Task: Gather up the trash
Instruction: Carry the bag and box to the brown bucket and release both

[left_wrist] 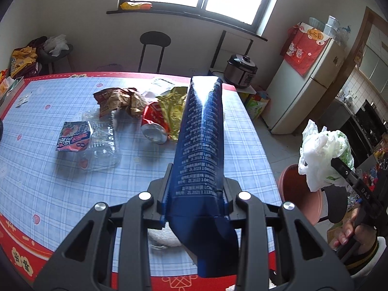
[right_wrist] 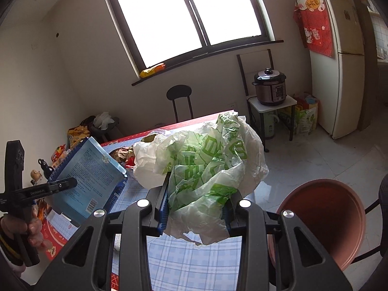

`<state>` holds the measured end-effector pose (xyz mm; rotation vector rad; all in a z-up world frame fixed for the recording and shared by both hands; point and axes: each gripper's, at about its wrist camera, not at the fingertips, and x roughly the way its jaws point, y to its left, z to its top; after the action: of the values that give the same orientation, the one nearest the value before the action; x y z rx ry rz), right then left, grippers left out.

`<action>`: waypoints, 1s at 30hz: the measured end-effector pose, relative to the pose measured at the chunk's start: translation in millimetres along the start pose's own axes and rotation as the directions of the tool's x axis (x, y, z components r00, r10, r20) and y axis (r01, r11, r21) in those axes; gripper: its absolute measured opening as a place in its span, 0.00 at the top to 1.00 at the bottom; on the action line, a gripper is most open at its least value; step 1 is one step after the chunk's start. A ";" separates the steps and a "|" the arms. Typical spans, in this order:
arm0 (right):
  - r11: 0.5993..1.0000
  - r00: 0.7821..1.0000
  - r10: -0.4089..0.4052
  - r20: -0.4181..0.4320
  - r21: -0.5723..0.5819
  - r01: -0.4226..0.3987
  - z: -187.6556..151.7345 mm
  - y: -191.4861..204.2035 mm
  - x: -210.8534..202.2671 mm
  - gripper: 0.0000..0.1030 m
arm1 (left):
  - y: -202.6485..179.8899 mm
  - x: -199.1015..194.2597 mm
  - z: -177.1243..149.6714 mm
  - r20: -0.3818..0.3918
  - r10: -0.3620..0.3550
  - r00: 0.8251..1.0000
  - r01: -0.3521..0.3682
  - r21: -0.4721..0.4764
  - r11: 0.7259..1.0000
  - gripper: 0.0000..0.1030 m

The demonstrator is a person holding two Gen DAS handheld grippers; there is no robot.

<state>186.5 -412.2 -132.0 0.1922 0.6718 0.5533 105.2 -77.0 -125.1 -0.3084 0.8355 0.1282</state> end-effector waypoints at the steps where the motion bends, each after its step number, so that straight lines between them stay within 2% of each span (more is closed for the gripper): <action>1: 1.000 1.000 -0.009 0.006 0.008 0.009 2.5 -10.6 -4.5 0.68 | -12.5 4.2 0.6 -0.007 -0.008 1.000 0.008 0.014 1.000 0.67; 5: 0.997 0.998 -0.060 0.026 0.039 0.059 7.6 -53.5 -23.6 0.68 | -65.9 25.0 2.6 -0.035 -0.079 0.996 0.082 0.071 0.994 0.67; 9: 0.987 0.989 -0.146 0.038 0.078 0.143 7.8 -96.6 -48.8 0.68 | -124.2 54.4 0.9 -0.082 -0.185 0.979 0.194 0.126 0.973 0.67; 12: 0.971 0.975 -0.219 0.046 0.112 0.213 4.5 -127.3 -72.5 0.68 | -171.8 82.2 -5.5 -0.146 -0.268 0.952 0.290 0.161 0.943 0.66; 16: 0.940 0.949 -0.311 0.043 0.165 0.300 -5.0 -162.0 -101.4 0.68 | -232.7 130.3 -19.6 -0.254 -0.358 0.899 0.406 0.170 0.898 0.66; 19: 0.915 0.930 -0.367 0.027 0.190 0.355 -14.7 -178.8 -118.1 0.68 | -273.9 168.1 -36.4 -0.329 -0.340 0.881 0.417 0.199 0.887 0.66; 22: 0.897 0.915 -0.404 0.008 0.201 0.394 -24.5 -189.7 -129.2 0.68 | -302.2 203.0 -54.5 -0.393 -0.339 0.855 0.436 0.187 0.881 0.66; 28: 0.876 0.902 -0.430 -0.033 0.227 0.425 -44.6 -198.3 -138.0 0.68 | -334.2 249.3 -78.3 -0.470 -0.329 0.819 0.451 0.173 0.876 0.66; 29: 0.874 0.902 -0.430 -0.040 0.231 0.427 -47.0 -199.9 -137.4 0.68 | -337.1 254.3 -80.4 -0.480 -0.325 0.815 0.452 0.174 0.875 0.65; 30: 0.873 0.902 -0.429 -0.047 0.235 0.427 -49.5 -201.3 -136.4 0.68 | -340.0 257.4 -81.8 -0.477 -0.307 0.824 0.440 0.195 0.877 0.63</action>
<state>152.0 -655.5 -165.8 0.2627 0.7480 0.0406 297.6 -427.5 -294.2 -0.2132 1.2038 -0.4586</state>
